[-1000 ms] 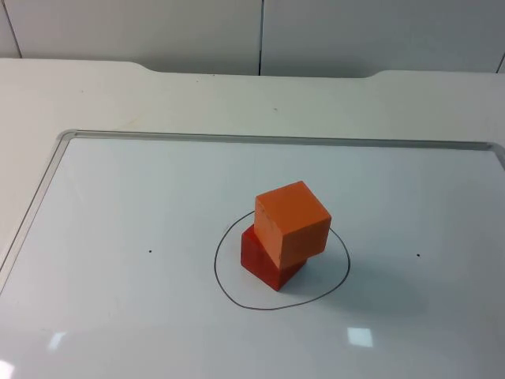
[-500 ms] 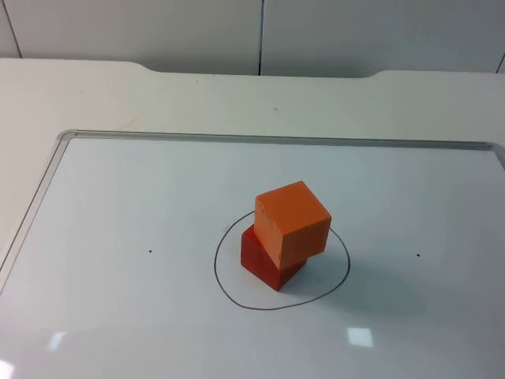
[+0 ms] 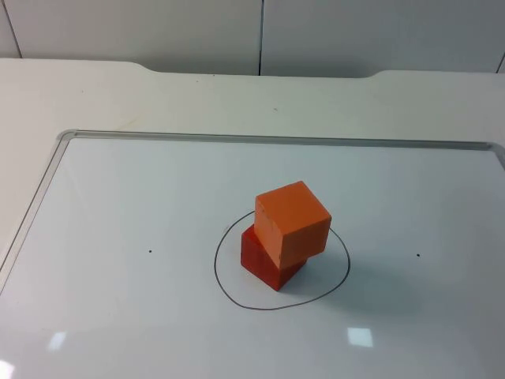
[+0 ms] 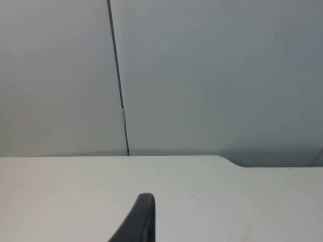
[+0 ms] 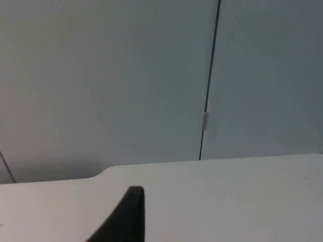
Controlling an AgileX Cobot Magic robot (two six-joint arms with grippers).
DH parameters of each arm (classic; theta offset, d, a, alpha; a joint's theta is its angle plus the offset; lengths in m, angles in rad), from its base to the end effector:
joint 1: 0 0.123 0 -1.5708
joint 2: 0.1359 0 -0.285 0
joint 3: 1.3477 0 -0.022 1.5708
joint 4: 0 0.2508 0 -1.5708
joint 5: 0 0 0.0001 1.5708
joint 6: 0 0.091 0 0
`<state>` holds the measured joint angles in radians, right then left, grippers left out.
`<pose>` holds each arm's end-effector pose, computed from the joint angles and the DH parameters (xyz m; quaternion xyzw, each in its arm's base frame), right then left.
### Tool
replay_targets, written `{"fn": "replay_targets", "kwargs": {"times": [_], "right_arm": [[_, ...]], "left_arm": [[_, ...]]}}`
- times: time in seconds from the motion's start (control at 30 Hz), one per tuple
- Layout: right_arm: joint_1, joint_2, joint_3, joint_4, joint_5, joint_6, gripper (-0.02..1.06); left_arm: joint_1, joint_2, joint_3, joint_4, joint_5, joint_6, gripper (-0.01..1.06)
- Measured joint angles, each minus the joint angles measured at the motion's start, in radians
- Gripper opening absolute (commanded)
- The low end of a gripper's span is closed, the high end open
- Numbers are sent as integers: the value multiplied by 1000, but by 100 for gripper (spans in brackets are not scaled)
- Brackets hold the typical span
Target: Pick up one cube with the left hand and another cube with the right hand. First place the cube in the right hand at the target position, then stack the cube in the left hand on top.
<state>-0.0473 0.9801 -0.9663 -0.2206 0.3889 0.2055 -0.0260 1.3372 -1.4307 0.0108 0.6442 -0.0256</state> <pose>0.2091 -0.0175 0.3919 0.0439 0.8054 -0.0472 0.5892 0.2962 -0.0071 0.4326 0.0021 0.8506 -0.0085 0.5257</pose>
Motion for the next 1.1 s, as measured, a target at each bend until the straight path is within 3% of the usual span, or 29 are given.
{"fn": "replay_targets", "kwargs": {"times": [0.17,0.27,0.33,0.43,0.47,0.5,0.57,0.63,0.77,0.8,0.83,0.9,1.1], "right_arm": [[0,-2,-5,12,32,-3,106],[0,-2,8,68,37,-40,106],[0,-6,47,177,30,-115,106],[-10,-8,116,423,47,-324,106],[-10,-8,116,423,47,-324,106],[-18,-12,135,509,63,-404,106],[-40,-38,147,588,100,-494,106],[-50,-53,147,576,107,-493,106],[-55,-150,147,326,118,-315,106],[-55,-150,147,326,118,-315,106],[-53,-198,147,234,128,-251,106],[-53,-268,147,135,140,-173,106],[-53,-445,147,74,178,-131,106]], "left_arm": [[0,-4,4,-39,73,67,93],[0,-17,32,-82,55,116,93],[0,-58,104,-153,-10,178,93],[5,-135,213,-176,-45,225,93],[5,-135,213,-176,-45,225,93],[10,-163,253,-178,-52,229,93],[25,-211,328,-178,-64,229,93],[30,-234,354,-178,-66,230,93],[30,-325,432,-174,-64,229,93],[30,-325,432,-174,-64,229,93],[30,-370,441,-160,-60,218,93],[30,-439,442,-127,-57,194,93],[30,-631,470,-85,-61,179,93]]}}
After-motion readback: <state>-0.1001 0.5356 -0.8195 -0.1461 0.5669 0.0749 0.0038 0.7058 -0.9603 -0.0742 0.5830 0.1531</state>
